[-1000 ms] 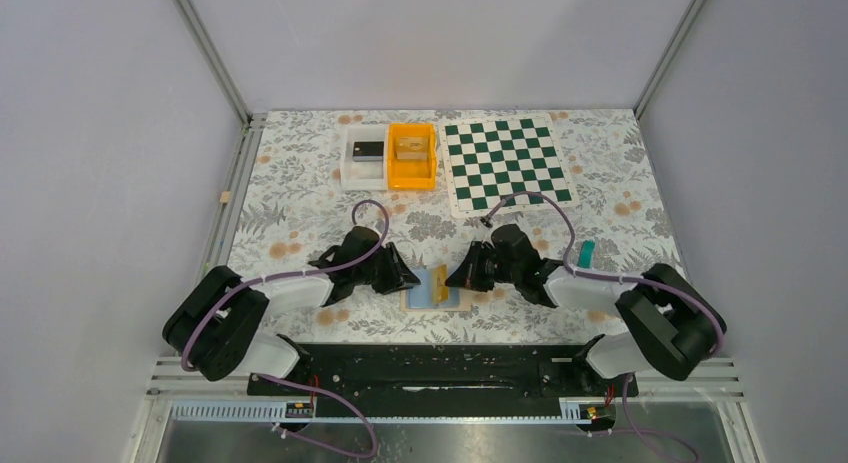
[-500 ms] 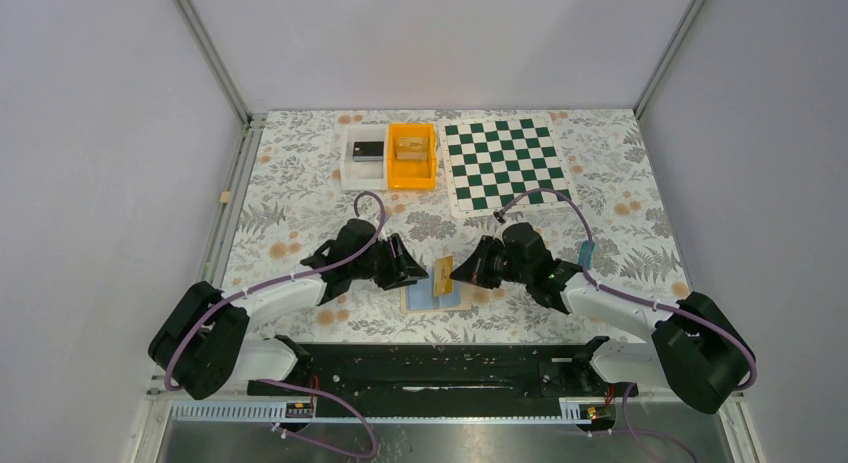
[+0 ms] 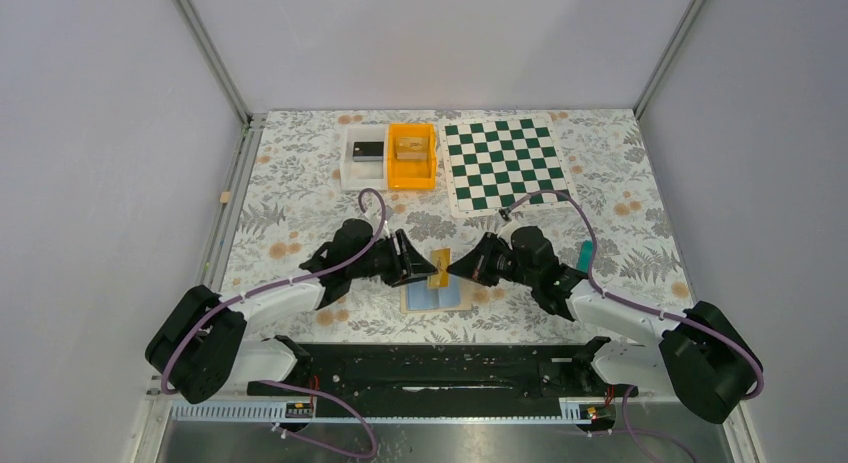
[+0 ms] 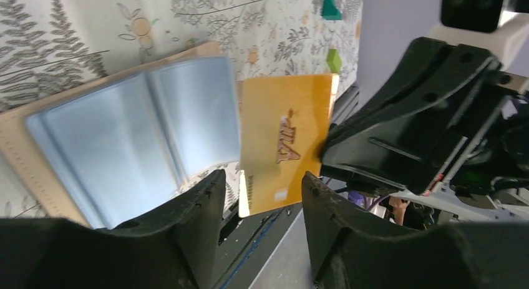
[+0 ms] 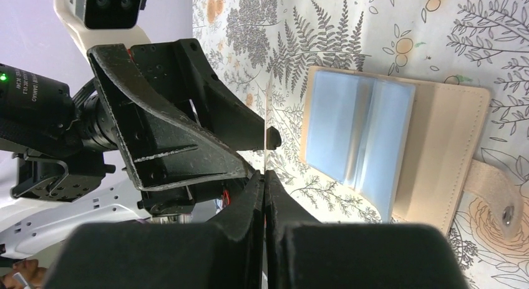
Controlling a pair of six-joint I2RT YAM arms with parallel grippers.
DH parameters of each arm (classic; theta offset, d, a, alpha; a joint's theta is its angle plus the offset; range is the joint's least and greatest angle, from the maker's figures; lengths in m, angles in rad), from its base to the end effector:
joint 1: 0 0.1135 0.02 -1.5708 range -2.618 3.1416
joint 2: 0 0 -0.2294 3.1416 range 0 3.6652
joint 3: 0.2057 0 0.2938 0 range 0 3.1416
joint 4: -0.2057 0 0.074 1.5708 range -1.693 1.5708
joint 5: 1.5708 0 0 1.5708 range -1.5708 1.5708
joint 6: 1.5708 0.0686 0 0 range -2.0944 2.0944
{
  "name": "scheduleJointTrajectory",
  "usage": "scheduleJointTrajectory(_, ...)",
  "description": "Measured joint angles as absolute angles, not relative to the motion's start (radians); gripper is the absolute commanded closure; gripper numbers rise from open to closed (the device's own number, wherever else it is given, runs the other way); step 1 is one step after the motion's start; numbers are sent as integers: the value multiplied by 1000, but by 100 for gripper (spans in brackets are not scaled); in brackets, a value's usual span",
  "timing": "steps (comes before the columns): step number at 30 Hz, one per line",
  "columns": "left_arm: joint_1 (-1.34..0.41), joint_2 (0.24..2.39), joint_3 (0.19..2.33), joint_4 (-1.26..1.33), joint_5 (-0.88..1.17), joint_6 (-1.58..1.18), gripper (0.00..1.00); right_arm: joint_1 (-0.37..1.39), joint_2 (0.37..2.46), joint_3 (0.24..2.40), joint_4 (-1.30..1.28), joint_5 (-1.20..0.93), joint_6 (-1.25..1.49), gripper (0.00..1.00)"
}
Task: Take the credit cards out of the card holder
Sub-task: Place the credit card in the storage box.
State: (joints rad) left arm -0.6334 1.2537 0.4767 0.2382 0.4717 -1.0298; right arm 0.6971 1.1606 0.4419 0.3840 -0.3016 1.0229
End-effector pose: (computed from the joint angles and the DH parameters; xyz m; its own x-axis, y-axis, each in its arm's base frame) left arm 0.2327 -0.2095 0.1033 -0.9344 -0.2612 -0.2422 0.0789 0.5112 -0.8558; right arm 0.2294 0.2187 0.1338 -0.8381 0.3613 -0.4087 -0.2164 0.4675 0.8571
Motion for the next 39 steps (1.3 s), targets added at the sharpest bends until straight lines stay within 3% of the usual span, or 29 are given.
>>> scheduleJointTrajectory(12,-635,1177,431,266,472,-1081,99,687,1150,424,463,-326,1044,100)
scheduleJointTrajectory(20,-635,1090,415,242,463,-1082,100,678,1149,424,467,-336,1033,100)
scheduleJointTrajectory(23,-635,1089,414,241,463,-1082,90,678,1149,423,461,-336,1032,100)
scheduleJointTrajectory(26,-635,1088,414,239,463,-1073,66,679,1142,421,450,-345,1034,100)
scheduleJointTrajectory(29,-637,1085,415,238,463,-1067,55,685,1124,419,446,-352,1038,100)
scheduleJointTrajectory(39,-641,1089,384,328,461,-1100,43,685,1110,351,513,-332,1123,100)
